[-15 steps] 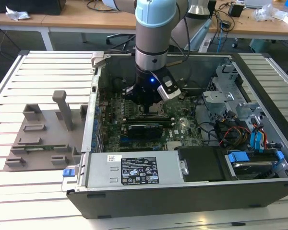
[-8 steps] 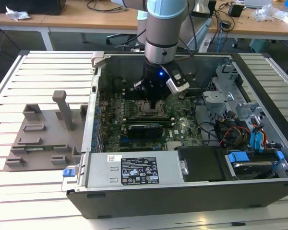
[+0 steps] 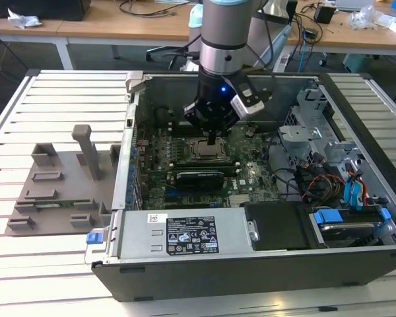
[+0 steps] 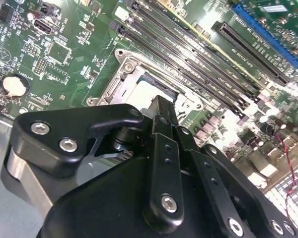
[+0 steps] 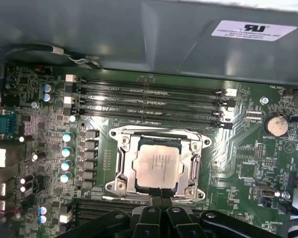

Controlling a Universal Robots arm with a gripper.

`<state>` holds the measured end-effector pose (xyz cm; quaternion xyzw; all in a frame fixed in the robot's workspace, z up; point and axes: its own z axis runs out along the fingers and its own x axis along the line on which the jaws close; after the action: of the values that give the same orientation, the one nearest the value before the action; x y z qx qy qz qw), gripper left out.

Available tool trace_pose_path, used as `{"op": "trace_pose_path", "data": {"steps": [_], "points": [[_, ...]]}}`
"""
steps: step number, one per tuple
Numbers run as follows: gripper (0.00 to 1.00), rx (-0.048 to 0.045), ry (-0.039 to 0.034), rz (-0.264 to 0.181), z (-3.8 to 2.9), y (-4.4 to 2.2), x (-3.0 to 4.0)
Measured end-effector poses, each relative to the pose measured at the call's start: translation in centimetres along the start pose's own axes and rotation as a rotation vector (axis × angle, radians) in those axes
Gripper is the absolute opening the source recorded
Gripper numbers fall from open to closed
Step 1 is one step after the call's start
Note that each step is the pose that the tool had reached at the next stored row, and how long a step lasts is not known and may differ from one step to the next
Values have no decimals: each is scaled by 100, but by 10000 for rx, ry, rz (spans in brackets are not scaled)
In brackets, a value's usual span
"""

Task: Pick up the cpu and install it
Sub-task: 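Install the second cpu locking lever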

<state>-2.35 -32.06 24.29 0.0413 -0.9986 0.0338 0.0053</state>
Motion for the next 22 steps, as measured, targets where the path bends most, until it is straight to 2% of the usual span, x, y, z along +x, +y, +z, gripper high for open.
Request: {"op": "trace_pose_path", "data": {"steps": [4, 10, 13, 17, 22], "points": [[11, 52, 5, 1, -71, -5, 1], [11, 133, 10, 2, -139, -8, 2], [11, 177, 15, 2, -206, -12, 3], [11, 207, 17, 2, -301, -18, 4], [11, 212, 17, 2, -352, -22, 5]]}}
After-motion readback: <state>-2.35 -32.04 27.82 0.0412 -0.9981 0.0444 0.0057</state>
